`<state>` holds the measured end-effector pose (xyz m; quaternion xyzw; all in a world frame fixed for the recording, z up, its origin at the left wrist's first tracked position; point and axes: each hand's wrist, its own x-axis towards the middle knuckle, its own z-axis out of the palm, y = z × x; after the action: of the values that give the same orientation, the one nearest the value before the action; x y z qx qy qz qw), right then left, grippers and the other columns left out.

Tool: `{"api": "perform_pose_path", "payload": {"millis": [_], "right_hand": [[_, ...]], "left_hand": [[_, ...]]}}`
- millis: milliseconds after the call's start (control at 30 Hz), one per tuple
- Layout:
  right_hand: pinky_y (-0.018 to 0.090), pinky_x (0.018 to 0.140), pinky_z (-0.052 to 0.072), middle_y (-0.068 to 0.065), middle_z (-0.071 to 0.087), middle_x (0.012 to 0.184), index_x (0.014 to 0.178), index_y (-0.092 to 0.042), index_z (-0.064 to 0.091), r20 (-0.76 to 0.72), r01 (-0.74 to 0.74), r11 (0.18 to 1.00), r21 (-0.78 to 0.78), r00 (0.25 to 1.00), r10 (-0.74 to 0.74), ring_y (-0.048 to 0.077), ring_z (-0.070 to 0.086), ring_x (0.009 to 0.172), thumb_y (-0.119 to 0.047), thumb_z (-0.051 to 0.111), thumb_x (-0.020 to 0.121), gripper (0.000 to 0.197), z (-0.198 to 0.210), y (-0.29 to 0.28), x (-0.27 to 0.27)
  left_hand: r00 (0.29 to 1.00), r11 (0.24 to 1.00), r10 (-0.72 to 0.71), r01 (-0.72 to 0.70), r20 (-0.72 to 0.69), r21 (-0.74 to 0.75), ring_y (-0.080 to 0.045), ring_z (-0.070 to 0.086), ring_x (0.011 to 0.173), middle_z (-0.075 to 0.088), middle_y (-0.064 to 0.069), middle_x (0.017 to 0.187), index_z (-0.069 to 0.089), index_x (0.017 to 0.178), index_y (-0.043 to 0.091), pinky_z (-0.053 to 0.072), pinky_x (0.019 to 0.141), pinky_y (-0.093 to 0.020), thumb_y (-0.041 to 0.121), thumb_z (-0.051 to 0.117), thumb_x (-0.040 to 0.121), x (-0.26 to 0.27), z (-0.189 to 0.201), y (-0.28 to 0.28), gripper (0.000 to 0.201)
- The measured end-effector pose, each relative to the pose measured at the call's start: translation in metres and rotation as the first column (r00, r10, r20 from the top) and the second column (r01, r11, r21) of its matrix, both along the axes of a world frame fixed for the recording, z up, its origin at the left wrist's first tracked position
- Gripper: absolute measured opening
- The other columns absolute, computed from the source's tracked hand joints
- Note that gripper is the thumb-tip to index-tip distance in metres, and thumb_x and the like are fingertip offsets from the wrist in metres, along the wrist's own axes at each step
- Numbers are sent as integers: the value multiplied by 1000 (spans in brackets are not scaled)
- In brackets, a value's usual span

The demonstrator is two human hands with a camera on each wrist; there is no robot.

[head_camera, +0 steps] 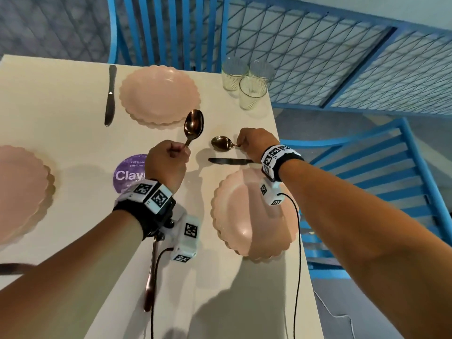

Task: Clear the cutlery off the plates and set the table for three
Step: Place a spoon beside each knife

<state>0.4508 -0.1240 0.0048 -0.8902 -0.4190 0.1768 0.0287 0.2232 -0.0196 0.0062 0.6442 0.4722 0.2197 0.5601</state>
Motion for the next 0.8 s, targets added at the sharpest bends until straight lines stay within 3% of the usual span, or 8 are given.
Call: {"api": "perform_pose_path", "payload": {"millis": [233,500,800], "right_hand": [[34,88,49,4,68,112,107,-22,71,26,-59,998,-9,998,60,26,62,106,-17,64,90,19,-6,-3,0],[31,81,48,-1,68,106,103,-26,73,5,-67,997,34,998,67,22,62,99,-17,68,90,16,-11,-11,-3],[28,77,44,-1,67,104,104,-25,73,-2,-64,998,29,998,65,21,62,97,-13,68,89,20,-10,-11,-2]], "left_hand": [[999,999,37,-37,16,-2,-18,62,62,71,3,73,69,83,19,43,53,-25,16,66,90,-3,-4,-8,9],[1000,1000,18,-18,16,-26,-20,61,62,72,3,75,67,77,29,40,53,-25,19,67,90,-8,0,-10,16],[1000,999,17,-17,-5,-30,-21,65,62,71,-4,83,71,87,25,40,40,-16,21,70,91,-10,4,-9,6]]}}
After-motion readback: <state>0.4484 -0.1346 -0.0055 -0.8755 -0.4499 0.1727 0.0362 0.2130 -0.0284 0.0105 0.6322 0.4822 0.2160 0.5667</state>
